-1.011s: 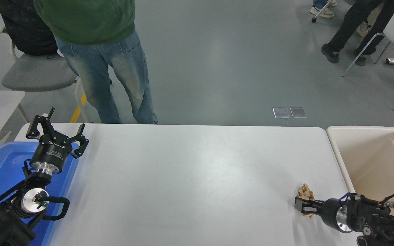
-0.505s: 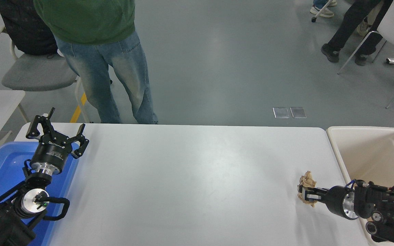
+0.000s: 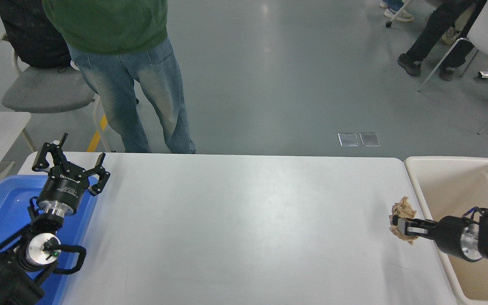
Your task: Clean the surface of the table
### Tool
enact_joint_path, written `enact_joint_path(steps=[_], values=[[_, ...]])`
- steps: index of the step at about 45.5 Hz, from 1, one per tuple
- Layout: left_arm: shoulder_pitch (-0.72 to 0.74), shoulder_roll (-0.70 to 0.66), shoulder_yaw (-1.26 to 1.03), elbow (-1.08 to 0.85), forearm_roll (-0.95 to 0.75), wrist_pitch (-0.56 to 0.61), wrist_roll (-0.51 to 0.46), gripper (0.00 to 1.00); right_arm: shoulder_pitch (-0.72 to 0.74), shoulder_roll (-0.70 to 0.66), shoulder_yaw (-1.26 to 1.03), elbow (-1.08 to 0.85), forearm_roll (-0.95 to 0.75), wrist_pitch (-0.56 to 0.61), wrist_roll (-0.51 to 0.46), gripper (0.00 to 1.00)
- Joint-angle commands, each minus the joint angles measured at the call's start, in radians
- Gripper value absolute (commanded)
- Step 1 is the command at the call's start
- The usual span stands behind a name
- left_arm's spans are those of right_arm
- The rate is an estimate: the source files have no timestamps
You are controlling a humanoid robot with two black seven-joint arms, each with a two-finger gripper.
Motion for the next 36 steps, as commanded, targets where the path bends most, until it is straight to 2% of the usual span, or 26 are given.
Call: enact_joint_path(steps=[1,14,28,36], values=[[0.0,-0.001,0.0,0.0,0.0,0.0,0.0,0.99,0.107,-0.146,0.004,0.067,0.098,0.061,0.027,0.0],[0.0,-0.001,0.0,0.0,0.0,0.0,0.0,0.99,0.178,-0.273,0.053,0.129,0.124,0.104,0.048,0.0],[0.0,-0.001,0.0,0.0,0.0,0.0,0.0,0.99,0.178,-0.303,0.064,0.106,0.186,0.108,0.047,0.0],[0.0,0.0,0.0,0.0,0.0,0.0,0.0,0.99,0.172,-0.303,0.064,0.031,0.209,0.106,0.047,0.0]])
